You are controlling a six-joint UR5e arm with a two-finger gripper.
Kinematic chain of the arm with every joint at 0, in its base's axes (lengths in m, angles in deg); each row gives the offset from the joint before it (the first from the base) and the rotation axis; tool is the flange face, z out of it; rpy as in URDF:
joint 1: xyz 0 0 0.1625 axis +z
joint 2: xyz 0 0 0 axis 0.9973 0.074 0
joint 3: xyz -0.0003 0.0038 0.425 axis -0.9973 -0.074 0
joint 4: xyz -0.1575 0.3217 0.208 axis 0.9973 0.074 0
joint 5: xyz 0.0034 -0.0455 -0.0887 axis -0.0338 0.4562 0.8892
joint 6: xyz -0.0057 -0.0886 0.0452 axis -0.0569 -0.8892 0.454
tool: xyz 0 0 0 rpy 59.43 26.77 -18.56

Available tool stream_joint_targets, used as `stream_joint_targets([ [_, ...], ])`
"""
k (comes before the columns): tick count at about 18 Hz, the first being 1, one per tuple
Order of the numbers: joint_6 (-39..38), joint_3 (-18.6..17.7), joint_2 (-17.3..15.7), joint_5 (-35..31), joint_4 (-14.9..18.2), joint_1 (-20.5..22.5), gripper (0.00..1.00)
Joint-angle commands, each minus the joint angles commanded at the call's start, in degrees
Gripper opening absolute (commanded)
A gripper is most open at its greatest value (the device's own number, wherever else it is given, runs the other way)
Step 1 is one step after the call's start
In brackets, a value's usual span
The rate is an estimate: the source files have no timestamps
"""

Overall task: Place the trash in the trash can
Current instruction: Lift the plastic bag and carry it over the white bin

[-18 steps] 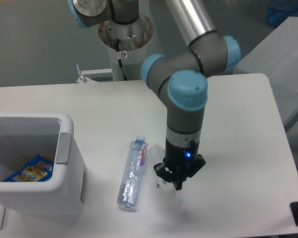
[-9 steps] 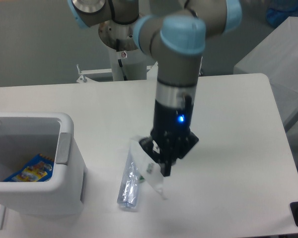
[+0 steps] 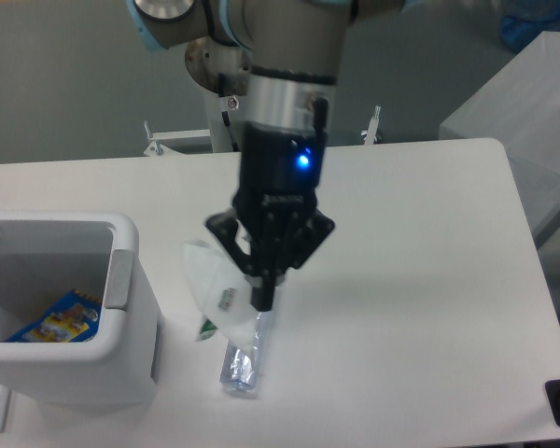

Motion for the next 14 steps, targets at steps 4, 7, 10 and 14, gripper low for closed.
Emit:
stream_joint_targets([
  [4, -0.1, 0.3, -1.1, 0.1, -0.8, -1.9, 0.03],
  [7, -0.1, 0.3, -1.8, 0.1, -1.1, -3.6, 0.03],
  [10, -0.1, 0.2, -1.8, 0.1, -1.1, -5.7, 0.03],
  [14, -0.1, -0.7, -1.8, 0.0, -1.1, -8.2, 0.03],
])
